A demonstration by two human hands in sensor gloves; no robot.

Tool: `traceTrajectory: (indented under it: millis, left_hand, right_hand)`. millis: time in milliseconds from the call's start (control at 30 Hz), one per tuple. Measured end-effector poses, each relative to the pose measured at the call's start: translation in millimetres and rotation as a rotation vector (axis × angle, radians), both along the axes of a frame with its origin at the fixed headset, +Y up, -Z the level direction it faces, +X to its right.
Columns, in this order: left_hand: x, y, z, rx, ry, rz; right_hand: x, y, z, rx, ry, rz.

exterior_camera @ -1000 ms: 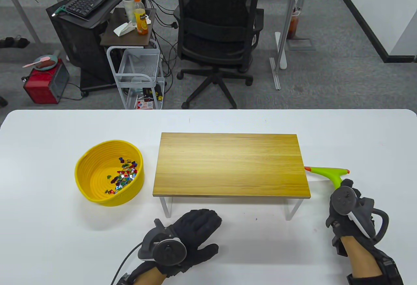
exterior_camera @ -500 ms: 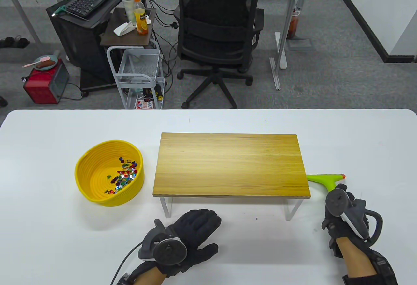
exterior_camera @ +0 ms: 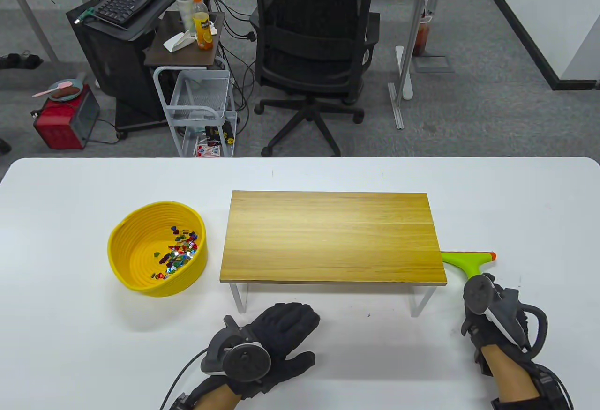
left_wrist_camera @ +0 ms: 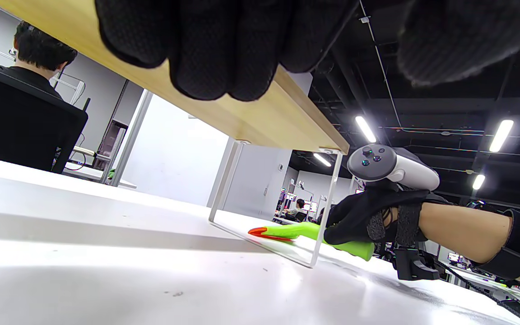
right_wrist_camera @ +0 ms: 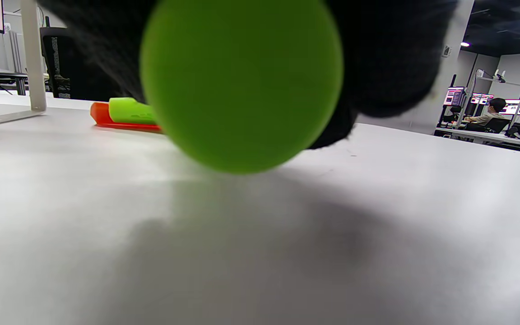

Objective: Scrape sequins from tabletop organizer into fabric basket

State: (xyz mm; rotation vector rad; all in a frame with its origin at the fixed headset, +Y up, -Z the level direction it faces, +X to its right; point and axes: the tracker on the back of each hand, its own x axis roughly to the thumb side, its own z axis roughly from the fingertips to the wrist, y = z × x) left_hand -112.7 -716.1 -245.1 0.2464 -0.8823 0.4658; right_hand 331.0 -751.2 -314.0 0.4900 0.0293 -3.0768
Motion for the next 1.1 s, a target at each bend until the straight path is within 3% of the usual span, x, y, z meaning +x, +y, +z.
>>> traceTrajectory:
  millis: [533,667,800,933,1100]
  left_hand:
    - [-0.4,-1.1,-0.5,-0.003,0.005,-0.001]
    - [-0.5,-1.5,-0.6,-0.002,0.006,-0.002]
    - [0.3,-2.5,-1.1,-0.004,0.007,-0.012]
    - [1.1,-2.8,-0.6,0.003,0.011,-0.02]
    - [1.9,-3.5,0.1,0.011,0.019,-0.025]
  right_hand:
    - [-1.5,-1.6,1.5,0.017,-0.004,0.014]
    - [-1.3,18.2,9.4,0.119,0.013,-0.008]
    - [-11.0,48.5,25.9,0.295,0.102,0.039]
    - [-29.5,81.1,50.7,0.483,0.217,0.066]
    - [-58.4,96.9,76.6,0.607,0.441,0.057]
